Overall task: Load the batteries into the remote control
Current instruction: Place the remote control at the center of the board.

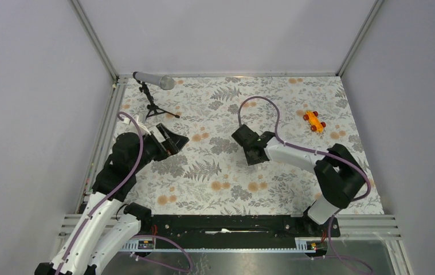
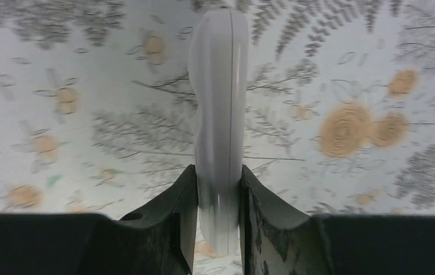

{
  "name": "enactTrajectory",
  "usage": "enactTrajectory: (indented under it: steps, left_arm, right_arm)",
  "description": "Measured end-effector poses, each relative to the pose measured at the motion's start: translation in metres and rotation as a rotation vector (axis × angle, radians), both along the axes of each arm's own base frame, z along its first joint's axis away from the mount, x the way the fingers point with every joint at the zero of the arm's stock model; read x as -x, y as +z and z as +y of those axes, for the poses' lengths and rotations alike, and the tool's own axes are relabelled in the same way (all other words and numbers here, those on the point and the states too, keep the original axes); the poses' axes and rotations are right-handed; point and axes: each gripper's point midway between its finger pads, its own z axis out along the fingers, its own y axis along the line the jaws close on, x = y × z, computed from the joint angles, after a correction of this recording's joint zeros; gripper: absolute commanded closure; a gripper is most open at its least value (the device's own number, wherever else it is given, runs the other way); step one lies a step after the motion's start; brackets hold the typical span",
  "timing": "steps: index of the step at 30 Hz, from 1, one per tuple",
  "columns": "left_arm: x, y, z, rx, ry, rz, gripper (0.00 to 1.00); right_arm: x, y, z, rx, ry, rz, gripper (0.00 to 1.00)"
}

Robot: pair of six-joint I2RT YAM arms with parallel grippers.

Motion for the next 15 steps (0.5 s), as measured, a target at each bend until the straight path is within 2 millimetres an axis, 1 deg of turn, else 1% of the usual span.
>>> enactTrajectory:
  steps: [2,3,6,10,15]
  left_arm:
    - [0.002,-0.006,0.007,-0.043,0.021,0.017,0.01]
    - [0.003,-0.008,0.009,-0.057,0.026,0.021,0.01]
    - [0.005,-0.011,0.015,-0.094,0.039,0.034,0.01]
    - [0.008,-0.008,0.022,-0.122,0.053,0.028,0.01]
    - [0.013,-0.004,0.031,-0.157,0.081,0.038,0.01]
  right_arm:
    - [-0.003,-0.005,-0.018,0.118,-0.008,-0.003,0.87]
    - [-0.006,-0.006,-0.023,0.162,-0.01,-0.006,0.87]
    - [-0.017,-0.006,-0.032,0.263,-0.007,-0.022,0.85]
    - [-0.023,-0.01,-0.043,0.37,0.0,-0.018,0.79]
    - [-0.019,-0.021,-0.051,0.448,0.019,0.031,0.66]
